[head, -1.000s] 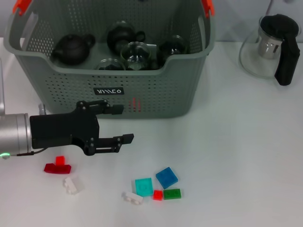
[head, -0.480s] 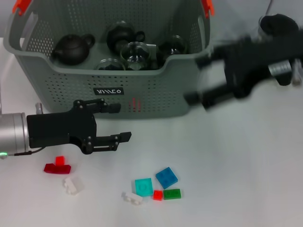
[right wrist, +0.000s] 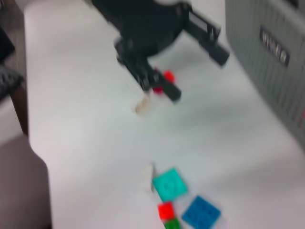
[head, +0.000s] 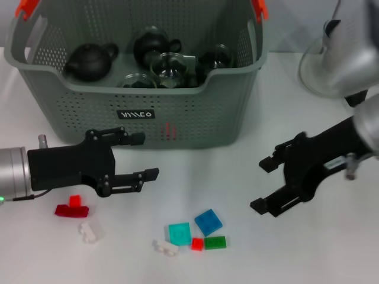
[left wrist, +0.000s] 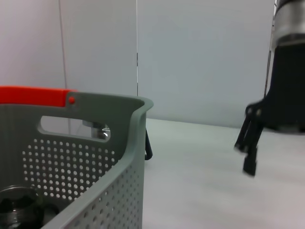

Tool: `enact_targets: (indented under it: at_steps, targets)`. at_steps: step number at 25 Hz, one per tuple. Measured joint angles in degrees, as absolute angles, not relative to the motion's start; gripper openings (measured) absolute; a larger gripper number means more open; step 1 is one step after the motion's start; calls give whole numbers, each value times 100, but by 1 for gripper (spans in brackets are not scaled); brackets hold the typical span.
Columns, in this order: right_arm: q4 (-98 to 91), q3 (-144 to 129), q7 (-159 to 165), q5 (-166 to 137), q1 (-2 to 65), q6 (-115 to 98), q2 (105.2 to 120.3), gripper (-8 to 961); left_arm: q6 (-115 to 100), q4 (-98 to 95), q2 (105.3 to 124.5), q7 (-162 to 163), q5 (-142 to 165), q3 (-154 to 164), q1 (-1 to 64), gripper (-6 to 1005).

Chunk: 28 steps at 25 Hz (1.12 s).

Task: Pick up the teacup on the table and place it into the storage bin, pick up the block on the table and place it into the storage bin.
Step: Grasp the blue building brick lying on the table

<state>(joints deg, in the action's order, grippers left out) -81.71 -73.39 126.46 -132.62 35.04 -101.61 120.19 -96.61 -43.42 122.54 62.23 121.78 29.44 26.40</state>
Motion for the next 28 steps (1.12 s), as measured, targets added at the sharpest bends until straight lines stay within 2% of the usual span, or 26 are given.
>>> enact_targets:
  at_steps: [9, 14, 28]
  targets:
    - [-6798, -8568, 12631, -13936, 4369, -9168, 12035, 911, -9692, -4335, 12267, 6233, 12252, 2984, 2636, 753]
    - [-6454, -9041, 12632, -13987, 4613, -8817, 12040, 911, -9821, -4322, 12270, 6226, 12333, 2996, 2636, 753]
    - [-6181, -10294, 12778, -14071, 4855, -7906, 12065, 911, -9932, -4301, 12285, 6262, 12472, 2959, 2609, 752]
